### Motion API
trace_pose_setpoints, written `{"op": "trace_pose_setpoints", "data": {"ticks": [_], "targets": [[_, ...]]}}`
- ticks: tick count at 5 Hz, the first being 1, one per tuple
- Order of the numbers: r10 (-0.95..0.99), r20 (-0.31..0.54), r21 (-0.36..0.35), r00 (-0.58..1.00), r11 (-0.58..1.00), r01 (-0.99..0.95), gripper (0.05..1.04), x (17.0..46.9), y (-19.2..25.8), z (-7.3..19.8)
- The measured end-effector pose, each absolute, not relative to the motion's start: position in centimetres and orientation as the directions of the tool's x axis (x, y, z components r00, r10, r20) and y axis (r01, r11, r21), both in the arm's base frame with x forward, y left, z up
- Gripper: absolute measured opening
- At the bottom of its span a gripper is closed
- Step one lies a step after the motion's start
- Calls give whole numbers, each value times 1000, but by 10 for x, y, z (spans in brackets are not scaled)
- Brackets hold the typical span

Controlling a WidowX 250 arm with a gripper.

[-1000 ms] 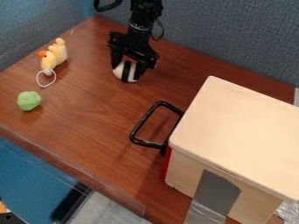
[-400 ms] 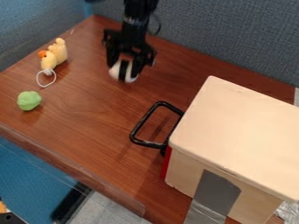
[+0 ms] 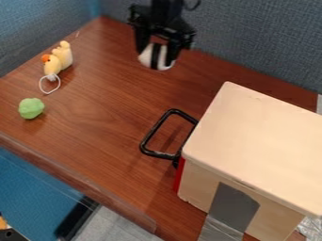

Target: Lift the egg from the table and put it on top of the drawer

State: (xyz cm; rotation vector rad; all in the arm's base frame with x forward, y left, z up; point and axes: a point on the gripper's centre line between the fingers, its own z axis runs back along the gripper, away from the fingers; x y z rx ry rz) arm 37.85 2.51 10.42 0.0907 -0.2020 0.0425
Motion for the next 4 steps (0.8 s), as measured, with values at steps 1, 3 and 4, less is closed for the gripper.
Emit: {"op": "trace_pose_setpoints", "data": {"ticks": [1, 3, 4], "targets": [[-72, 253, 77, 965, 996, 54, 749, 363, -29, 141], [-199, 222, 64, 954, 980, 190, 749, 318, -104, 145], [-231, 192, 61, 954, 973, 224, 749, 305, -120, 138]]}}
